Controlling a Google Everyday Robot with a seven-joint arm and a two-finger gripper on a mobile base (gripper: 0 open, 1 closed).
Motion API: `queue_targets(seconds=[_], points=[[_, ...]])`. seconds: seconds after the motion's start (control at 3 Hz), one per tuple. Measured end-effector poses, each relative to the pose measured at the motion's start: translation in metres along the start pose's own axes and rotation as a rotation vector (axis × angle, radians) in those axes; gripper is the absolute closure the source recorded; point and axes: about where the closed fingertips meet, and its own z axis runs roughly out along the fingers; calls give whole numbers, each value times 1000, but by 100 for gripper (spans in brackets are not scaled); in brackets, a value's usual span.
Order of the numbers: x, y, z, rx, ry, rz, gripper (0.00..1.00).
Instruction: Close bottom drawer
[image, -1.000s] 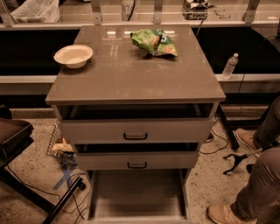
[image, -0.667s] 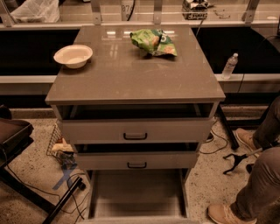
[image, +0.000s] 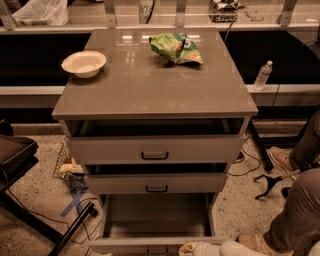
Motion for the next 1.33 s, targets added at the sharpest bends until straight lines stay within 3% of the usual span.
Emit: queue_targets(seconds=[0.67,1.0,1.33], points=[[-38,-63,38,3,-61,-97,100],[-51,-102,64,2,-62,-149,100],[-58,-122,80,-2,-62,-180,100]])
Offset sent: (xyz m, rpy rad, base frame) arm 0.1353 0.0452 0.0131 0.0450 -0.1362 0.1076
